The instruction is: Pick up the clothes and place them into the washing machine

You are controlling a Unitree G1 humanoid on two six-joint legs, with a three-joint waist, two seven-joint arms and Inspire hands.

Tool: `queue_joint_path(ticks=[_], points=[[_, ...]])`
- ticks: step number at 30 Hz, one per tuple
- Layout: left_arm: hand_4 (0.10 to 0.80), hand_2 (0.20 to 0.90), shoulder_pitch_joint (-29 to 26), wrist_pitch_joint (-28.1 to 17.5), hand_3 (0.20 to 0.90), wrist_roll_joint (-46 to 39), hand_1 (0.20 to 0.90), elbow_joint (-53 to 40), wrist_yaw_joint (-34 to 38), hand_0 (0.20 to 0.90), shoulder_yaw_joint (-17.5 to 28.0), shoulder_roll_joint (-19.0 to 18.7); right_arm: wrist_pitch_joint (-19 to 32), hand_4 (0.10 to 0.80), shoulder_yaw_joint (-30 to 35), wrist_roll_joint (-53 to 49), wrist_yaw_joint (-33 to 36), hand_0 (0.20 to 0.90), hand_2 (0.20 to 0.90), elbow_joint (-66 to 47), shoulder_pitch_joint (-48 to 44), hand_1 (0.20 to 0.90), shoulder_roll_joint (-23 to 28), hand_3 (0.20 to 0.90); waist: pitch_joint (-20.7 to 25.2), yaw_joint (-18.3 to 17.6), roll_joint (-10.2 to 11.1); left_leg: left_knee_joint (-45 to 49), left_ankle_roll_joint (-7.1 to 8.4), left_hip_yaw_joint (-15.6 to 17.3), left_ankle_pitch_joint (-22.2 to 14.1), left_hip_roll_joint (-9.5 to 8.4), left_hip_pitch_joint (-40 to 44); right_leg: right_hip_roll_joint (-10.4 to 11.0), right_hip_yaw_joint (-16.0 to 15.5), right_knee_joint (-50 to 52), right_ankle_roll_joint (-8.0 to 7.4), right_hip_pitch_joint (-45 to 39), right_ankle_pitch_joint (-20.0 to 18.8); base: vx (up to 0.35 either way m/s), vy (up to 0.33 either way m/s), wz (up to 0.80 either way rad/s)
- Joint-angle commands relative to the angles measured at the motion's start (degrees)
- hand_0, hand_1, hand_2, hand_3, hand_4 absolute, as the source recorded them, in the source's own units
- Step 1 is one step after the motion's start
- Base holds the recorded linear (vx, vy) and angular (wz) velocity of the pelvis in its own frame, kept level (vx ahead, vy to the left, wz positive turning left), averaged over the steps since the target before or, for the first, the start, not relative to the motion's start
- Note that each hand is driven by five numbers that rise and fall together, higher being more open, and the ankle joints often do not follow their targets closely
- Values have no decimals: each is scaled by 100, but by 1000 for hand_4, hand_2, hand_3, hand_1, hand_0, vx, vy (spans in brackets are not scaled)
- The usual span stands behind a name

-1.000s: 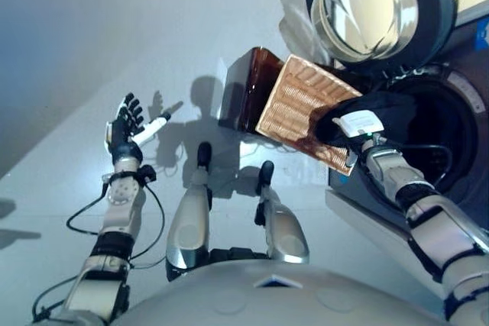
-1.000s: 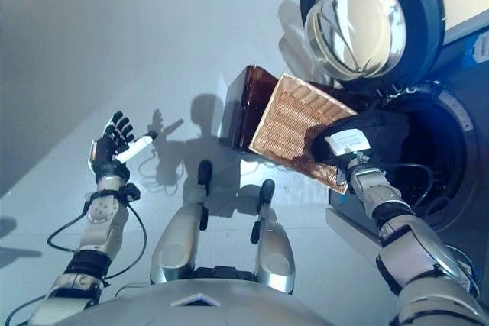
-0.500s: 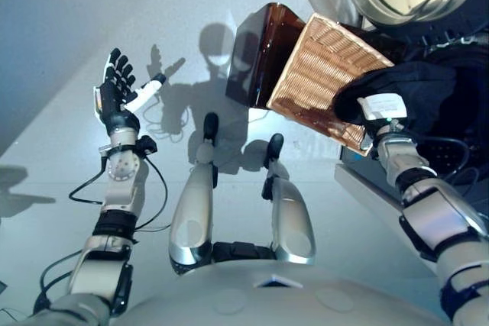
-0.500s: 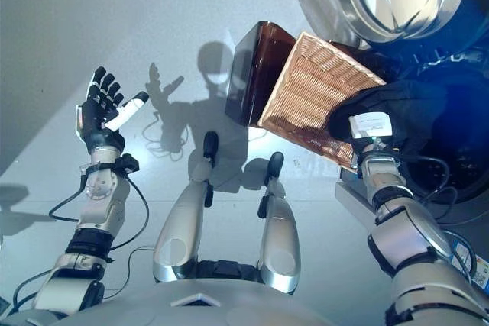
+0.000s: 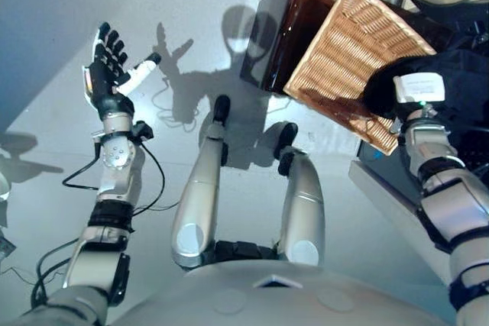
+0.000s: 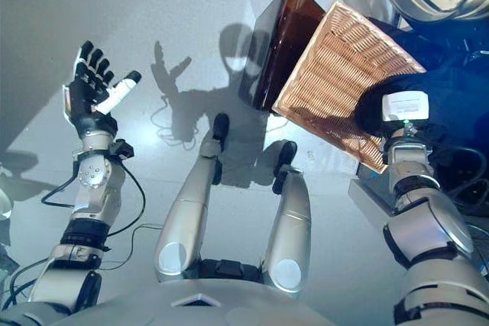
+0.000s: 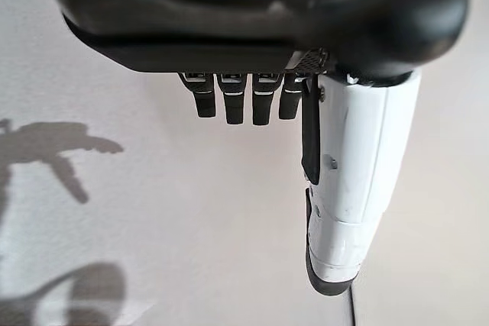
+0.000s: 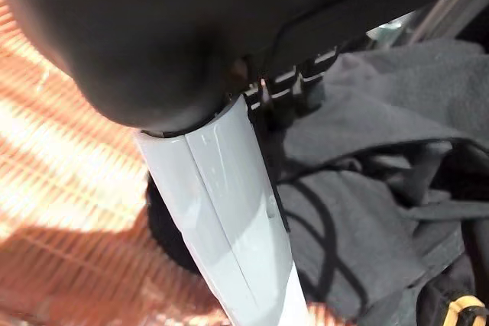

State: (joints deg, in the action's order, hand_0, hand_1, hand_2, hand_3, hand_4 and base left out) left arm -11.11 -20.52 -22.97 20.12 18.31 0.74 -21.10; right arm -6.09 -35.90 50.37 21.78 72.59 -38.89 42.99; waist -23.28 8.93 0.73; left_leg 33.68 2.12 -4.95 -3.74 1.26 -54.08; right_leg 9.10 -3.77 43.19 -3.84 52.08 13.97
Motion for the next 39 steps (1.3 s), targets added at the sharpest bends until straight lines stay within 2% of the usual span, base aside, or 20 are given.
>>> queue_joint_path(ticks=[1,4,5,6,13,21,22,23,32,36,37,39], points=[[800,900,332,-446,900,92,900,-510,242,900,396,-107,-436,800,-124,82,86,900,900,211,231,900,899,900,536,-128,-146,708,403,-269,-589,244,-413,-169,-94,51,-125,356,-92,-31,-37,-17],[800,900,379,-397,900,117,900,-575,290,900,546,-143,-491,800,-171,188,19,900,900,202,235,900,1028,900,530,-178,-174,1009,403,-314,-739,271,-604,-198,-146,323,-113,554,44,-51,-52,-9],[800,900,510,-411,900,86,900,-590,283,900,624,-197,-393,800,-430,477,-172,900,900,-9,117,900,1213,900,533,-168,-179,1061,409,-295,-788,298,-634,-240,-118,354,-118,618,71,-43,-15,-4],[800,900,594,-429,900,71,900,-661,304,900,656,-155,-632,800,-525,503,-102,900,900,-19,-16,900,1203,900,536,-163,-199,1127,401,-296,-819,283,-696,-251,-106,405,-110,683,74,-41,3,-3],[800,900,570,-375,900,153,900,-742,514,900,845,40,-933,800,11,833,-60,900,900,-546,574,900,1065,900,467,-355,-302,1231,347,-302,-842,211,-918,-290,-65,578,-73,937,154,-20,-12,-4],[800,900,572,-452,900,116,900,-663,661,900,899,6,-1068,800,-45,1070,-71,900,900,-777,393,900,1056,900,474,-354,-372,1191,304,-329,-829,134,-1108,-303,-25,652,-74,1144,205,0,0,0],[800,900,575,-469,900,100,900,-661,664,900,901,3,-1074,508,-62,1067,-52,491,491,-787,355,491,1051,491,488,-355,-369,1197,305,-320,-830,125,-1139,-296,-19,656,-74,1174,213,0,0,0],[800,900,579,-465,900,99,900,-656,675,900,909,25,-1077,300,-29,1074,-58,200,200,-787,405,200,993,200,485,-365,-376,1199,297,-326,-835,113,-1157,-295,-16,669,-72,1190,222,0,0,0],[800,900,525,-559,900,119,900,-439,667,900,716,-39,-976,300,-403,1293,-77,200,200,-799,76,200,928,200,534,-341,-408,923,249,-225,-780,66,-1122,-206,56,488,-100,1200,117,3,6,1],[800,900,465,-616,900,125,900,-297,687,900,675,-54,-967,300,-462,1293,3,200,200,-725,-6,200,900,200,545,-342,-474,462,223,-95,-601,38,-906,-159,177,184,-139,1102,-55,-11,67,3],[800,900,442,-621,900,117,900,-272,680,900,651,-65,-947,300,-487,1269,-15,200,200,-703,-84,200,906,200,521,-329,-516,286,188,-21,-357,27,-901,-128,205,23,-121,1124,-289,-99,112,-8],[800,900,382,-656,900,108,900,-223,683,900,616,-82,-941,300,-558,1201,5,200,200,-610,-271,200,948,200,500,-301,-558,24,156,89,-259,15,-718,-89,293,-150,-145,1025,-374,-51,120,-17]])
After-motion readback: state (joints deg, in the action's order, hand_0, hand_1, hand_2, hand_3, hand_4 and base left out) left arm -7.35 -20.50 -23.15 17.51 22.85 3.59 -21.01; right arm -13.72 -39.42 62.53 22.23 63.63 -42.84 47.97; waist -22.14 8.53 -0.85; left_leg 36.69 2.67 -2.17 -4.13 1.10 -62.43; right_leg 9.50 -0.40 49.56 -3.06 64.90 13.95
